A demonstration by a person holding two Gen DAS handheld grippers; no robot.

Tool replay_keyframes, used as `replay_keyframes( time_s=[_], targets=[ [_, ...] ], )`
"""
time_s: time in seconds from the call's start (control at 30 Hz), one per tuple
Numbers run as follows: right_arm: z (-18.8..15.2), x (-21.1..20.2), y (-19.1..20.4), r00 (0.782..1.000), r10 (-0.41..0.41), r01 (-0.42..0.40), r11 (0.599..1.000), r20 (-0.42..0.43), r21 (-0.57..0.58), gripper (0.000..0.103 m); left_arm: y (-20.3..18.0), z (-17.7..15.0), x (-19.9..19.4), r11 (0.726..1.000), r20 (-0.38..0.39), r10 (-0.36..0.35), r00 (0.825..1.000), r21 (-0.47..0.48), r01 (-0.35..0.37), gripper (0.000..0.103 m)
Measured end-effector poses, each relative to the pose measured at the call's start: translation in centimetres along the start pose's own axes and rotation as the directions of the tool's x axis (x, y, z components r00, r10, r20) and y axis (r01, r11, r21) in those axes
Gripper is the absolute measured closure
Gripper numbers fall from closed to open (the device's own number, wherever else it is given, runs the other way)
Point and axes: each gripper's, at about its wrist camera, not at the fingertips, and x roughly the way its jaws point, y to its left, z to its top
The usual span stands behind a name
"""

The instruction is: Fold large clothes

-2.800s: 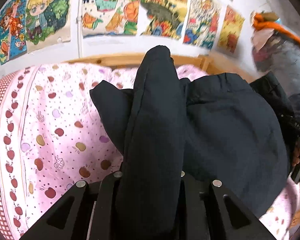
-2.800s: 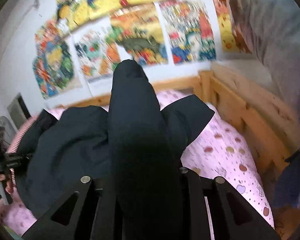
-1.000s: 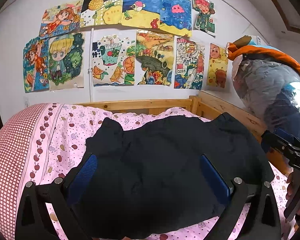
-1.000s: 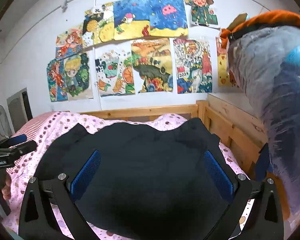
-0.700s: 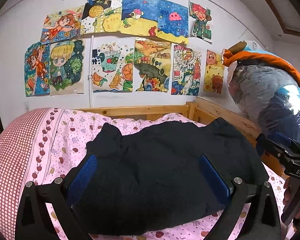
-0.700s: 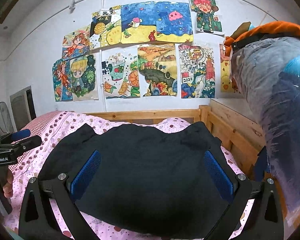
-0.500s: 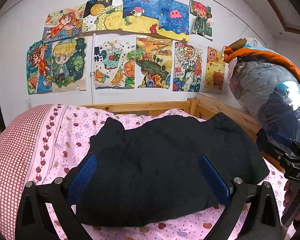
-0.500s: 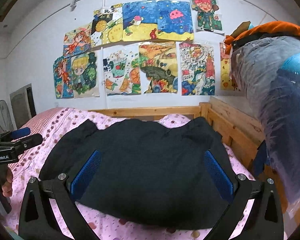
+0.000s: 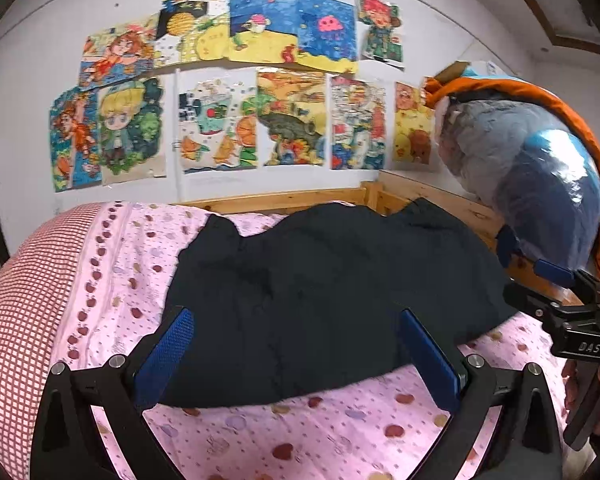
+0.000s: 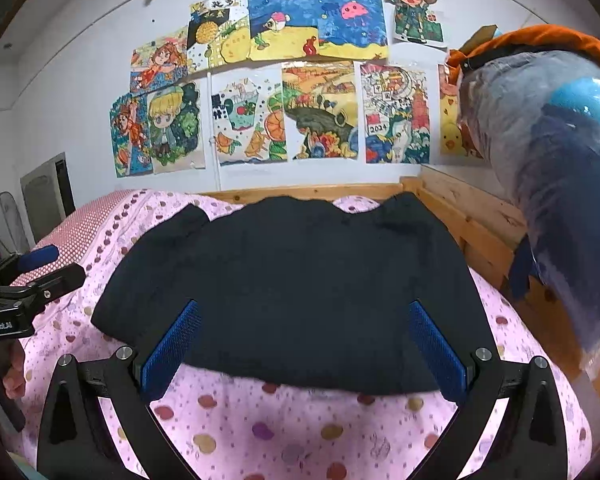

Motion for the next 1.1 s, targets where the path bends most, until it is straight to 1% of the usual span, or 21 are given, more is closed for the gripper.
replay_keyframes(
  time_s=[0.1, 0.23, 0.3, 0.47, 0.53, 0.73, 0.9, 1.1],
  targets=[
    [-0.8, -1.4, 0.1, 1.000, -0.024, 0.024, 1.000, 0.003, 0.007, 0.002, -0.4, -0.5, -0.7, 1.000, -0.001, -0.021, 1.000, 0.009, 0.021, 0.000],
    [-1.5, -3.1, -0.2, 0.999, -0.053, 0.053, 0.998, 0.010, 0.024, 0.002, -0.4, -0.9, -1.6, 0.998, -0.004, -0.064, 0.998, -0.014, 0.064, 0.000],
    [-1.8, -4.0, -0.4, 0.998, -0.068, 0.068, 0.997, 0.016, 0.026, 0.002, -0.5, -1.2, -1.9, 0.997, -0.009, -0.073, 0.997, -0.011, 0.073, 0.000],
    [-2.8, -5.9, -0.6, 0.996, -0.089, 0.087, 0.995, 0.030, 0.042, 0.002, -0.8, -2.3, -2.8, 0.998, 0.013, -0.069, 0.998, 0.006, 0.069, 0.000],
    [-3.3, -6.3, -0.6, 0.995, -0.092, 0.091, 0.995, 0.024, 0.038, 0.002, -0.7, -3.0, -3.0, 0.997, 0.009, -0.083, 0.996, -0.003, 0.083, 0.000],
    [-4.7, -7.1, -0.3, 0.995, -0.096, 0.096, 0.995, 0.013, 0.030, 0.002, 0.2, -4.1, -3.0, 0.995, -0.008, -0.090, 0.996, -0.046, 0.090, 0.000],
    [-5.5, -7.3, -0.7, 0.994, -0.104, 0.103, 0.994, 0.014, 0.044, 0.002, 0.5, -4.7, -3.1, 0.997, -0.013, -0.071, 0.997, -0.034, 0.070, 0.000],
    [-6.4, -6.9, -1.0, 0.995, -0.101, 0.101, 0.994, 0.001, 0.049, 0.002, 0.4, -5.3, -2.9, 0.997, -0.026, -0.075, 0.997, -0.013, 0.074, 0.000]
  ],
)
